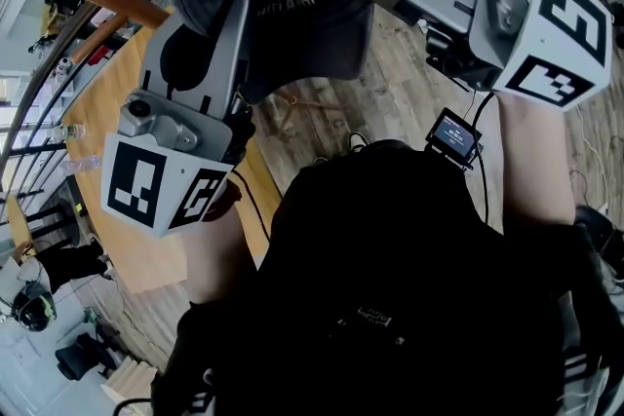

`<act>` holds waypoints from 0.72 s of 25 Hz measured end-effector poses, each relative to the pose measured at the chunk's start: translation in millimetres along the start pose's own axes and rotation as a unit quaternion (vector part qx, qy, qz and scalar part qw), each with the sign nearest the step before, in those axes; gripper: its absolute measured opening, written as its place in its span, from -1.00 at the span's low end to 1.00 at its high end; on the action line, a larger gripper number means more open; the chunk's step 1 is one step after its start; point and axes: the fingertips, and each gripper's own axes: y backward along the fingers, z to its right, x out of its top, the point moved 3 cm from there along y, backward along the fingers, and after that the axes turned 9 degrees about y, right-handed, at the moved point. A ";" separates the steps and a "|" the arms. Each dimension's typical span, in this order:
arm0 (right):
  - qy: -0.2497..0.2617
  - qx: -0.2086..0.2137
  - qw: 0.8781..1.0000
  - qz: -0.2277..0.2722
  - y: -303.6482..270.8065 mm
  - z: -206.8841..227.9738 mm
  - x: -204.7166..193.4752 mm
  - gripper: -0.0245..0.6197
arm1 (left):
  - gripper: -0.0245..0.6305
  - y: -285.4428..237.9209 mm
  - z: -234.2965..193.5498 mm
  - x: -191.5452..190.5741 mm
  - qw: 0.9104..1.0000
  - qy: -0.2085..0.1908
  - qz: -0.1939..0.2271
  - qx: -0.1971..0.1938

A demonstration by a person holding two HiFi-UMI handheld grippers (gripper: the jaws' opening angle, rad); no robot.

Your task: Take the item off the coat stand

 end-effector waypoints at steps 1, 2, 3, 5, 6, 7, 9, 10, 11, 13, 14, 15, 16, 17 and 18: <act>-0.001 -0.006 1.000 -0.003 0.0 1.8 -2.0 -0.82 | -0.87 -3.5 -2.7 -2.3 1.000 0.003 -0.001 -0.007; -0.003 -0.013 1.000 -0.005 0.5 3.6 -3.9 -0.82 | -0.87 -6.9 -4.7 -4.6 1.000 0.007 -0.002 -0.015; -0.005 -0.021 1.000 -0.007 2.3 4.8 -5.6 -0.81 | -0.87 -10.3 -5.3 -6.8 1.000 0.010 -0.003 -0.022; -0.010 -0.036 0.999 -0.009 12.1 5.5 -8.6 -0.82 | -0.87 -18.1 0.2 -10.3 0.999 0.016 -0.005 -0.036; -0.013 -0.043 0.999 -0.011 20.9 5.6 -11.1 -0.82 | -0.87 -23.7 6.1 -12.1 0.999 0.018 -0.006 -0.043; -0.017 -0.051 0.998 -0.014 31.8 6.2 -14.6 -0.82 | -0.87 -30.7 13.5 -14.6 0.999 0.020 -0.007 -0.050; -0.022 -0.069 0.997 -0.018 55.4 10.0 -23.5 -0.82 | -0.87 -47.0 29.4 -22.6 0.998 0.025 -0.013 -0.063; -0.027 -0.079 0.996 -0.016 66.4 13.0 -28.3 -0.82 | -0.87 -54.6 36.4 -27.6 0.997 0.029 -0.017 -0.069; -0.035 -0.087 0.996 -0.014 76.0 15.9 -33.2 -0.83 | -0.87 -61.2 42.1 -32.7 0.996 0.034 -0.020 -0.074; -0.048 -0.093 0.994 -0.014 88.8 18.6 -44.0 -0.83 | -0.87 -70.9 49.3 -43.5 0.995 0.045 -0.025 -0.082; -0.051 -0.094 0.994 -0.015 92.0 18.5 -50.0 -0.83 | -0.87 -73.8 50.7 -49.5 0.995 0.050 -0.028 -0.085; -0.053 -0.095 0.994 -0.017 93.6 18.1 -56.0 -0.83 | -0.87 -75.4 50.8 -55.3 0.994 0.053 -0.031 -0.087; -0.055 -0.095 0.994 -0.017 94.4 17.8 -60.8 -0.83 | -0.87 -76.5 50.4 -60.1 0.994 0.055 -0.034 -0.089; -0.056 -0.096 0.994 -0.017 95.6 17.8 -63.5 -0.83 | -0.87 -77.4 50.7 -63.0 0.994 0.057 -0.036 -0.091; -0.057 -0.097 0.993 -0.017 98.0 17.8 -64.1 -0.83 | -0.87 -78.7 52.5 -63.8 0.993 0.058 -0.039 -0.093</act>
